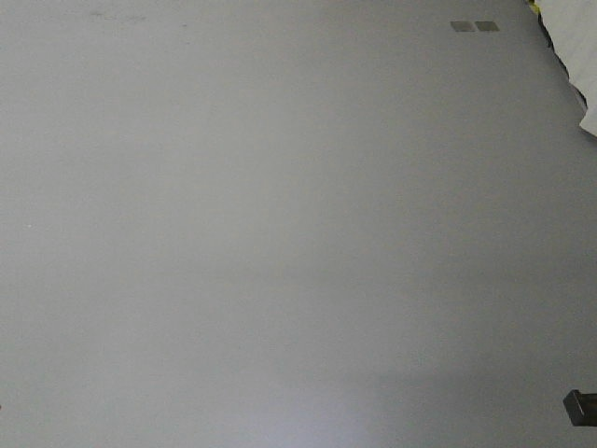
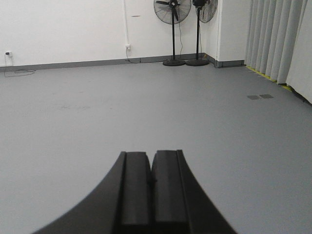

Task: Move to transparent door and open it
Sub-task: 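Drive the base forward across the grey floor toward the glass door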

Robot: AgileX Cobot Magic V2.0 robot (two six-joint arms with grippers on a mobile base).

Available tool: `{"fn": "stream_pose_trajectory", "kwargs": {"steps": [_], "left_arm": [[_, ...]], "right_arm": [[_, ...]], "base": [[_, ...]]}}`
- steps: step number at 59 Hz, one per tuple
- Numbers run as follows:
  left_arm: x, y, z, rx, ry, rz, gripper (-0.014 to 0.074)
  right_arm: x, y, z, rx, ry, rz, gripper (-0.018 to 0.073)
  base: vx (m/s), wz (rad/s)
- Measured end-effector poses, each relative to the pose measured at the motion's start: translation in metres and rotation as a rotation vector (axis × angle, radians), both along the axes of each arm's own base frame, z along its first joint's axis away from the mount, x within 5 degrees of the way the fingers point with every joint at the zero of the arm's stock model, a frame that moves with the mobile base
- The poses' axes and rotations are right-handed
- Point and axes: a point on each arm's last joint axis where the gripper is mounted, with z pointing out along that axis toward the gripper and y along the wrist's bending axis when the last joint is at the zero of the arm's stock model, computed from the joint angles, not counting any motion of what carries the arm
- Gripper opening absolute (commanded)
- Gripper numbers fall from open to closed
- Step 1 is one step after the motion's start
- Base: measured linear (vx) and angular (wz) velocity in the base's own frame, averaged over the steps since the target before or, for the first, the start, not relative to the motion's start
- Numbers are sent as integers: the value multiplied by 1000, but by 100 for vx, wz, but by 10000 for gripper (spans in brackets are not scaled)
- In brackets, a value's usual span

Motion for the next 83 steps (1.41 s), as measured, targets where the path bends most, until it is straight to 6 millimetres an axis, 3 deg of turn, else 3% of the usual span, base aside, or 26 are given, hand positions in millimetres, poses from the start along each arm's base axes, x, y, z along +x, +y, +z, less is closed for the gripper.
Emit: {"fn": "stream_pose_trajectory", "kwargs": {"steps": [83], "left_arm": [[0, 0, 0, 0, 0, 0, -6]], "right_arm": [[0, 0, 0, 0, 0, 0, -8]], "base": [[9, 3]]}}
